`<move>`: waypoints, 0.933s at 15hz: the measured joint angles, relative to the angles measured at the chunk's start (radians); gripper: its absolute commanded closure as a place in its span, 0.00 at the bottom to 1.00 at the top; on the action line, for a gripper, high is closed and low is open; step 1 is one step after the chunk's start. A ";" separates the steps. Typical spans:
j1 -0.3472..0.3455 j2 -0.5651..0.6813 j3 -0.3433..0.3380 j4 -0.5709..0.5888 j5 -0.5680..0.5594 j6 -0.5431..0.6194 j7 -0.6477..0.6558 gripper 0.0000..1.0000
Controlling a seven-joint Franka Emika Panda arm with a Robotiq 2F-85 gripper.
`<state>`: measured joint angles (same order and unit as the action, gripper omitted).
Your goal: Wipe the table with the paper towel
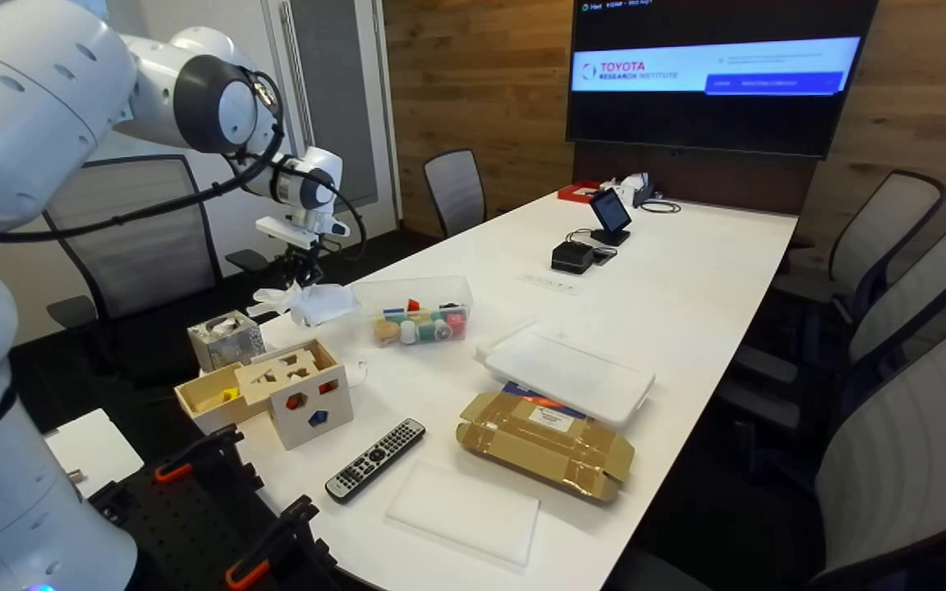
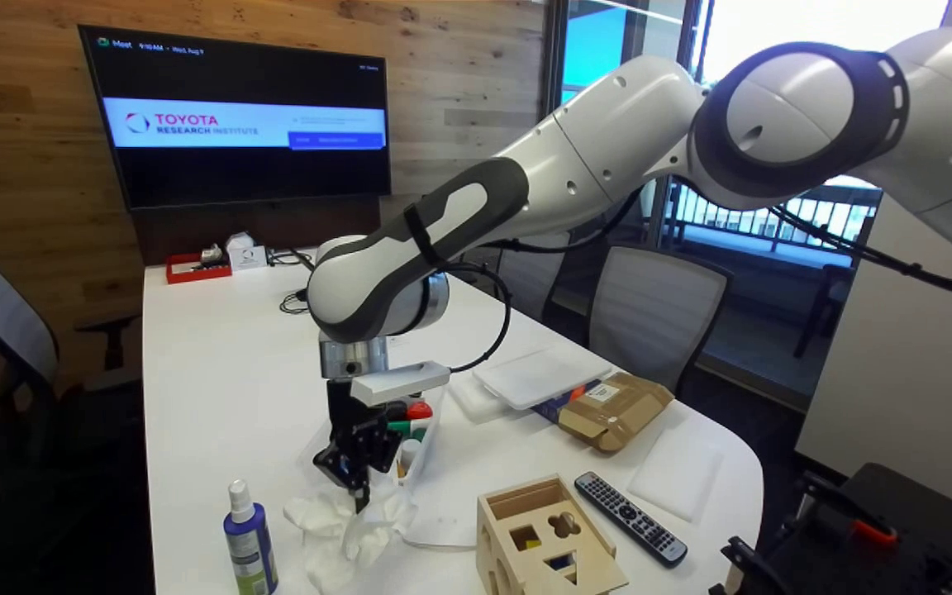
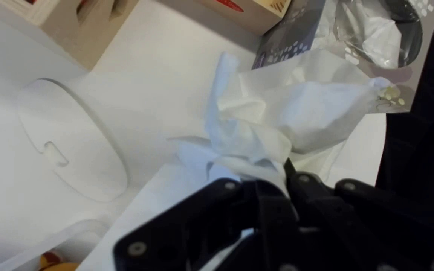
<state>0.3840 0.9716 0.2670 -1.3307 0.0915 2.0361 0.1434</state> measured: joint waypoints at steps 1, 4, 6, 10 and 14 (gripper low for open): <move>0.005 0.017 0.002 0.023 0.000 -0.019 -0.016 0.99; 0.010 0.084 0.002 0.116 0.000 -0.086 -0.062 0.99; 0.004 0.144 0.001 0.202 0.000 -0.151 -0.101 0.99; -0.007 0.273 0.014 0.400 0.002 -0.308 -0.218 0.99; -0.014 0.376 0.042 0.563 0.010 -0.454 -0.325 0.99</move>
<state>0.3699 1.3478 0.3094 -0.7679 0.1010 1.5821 -0.1818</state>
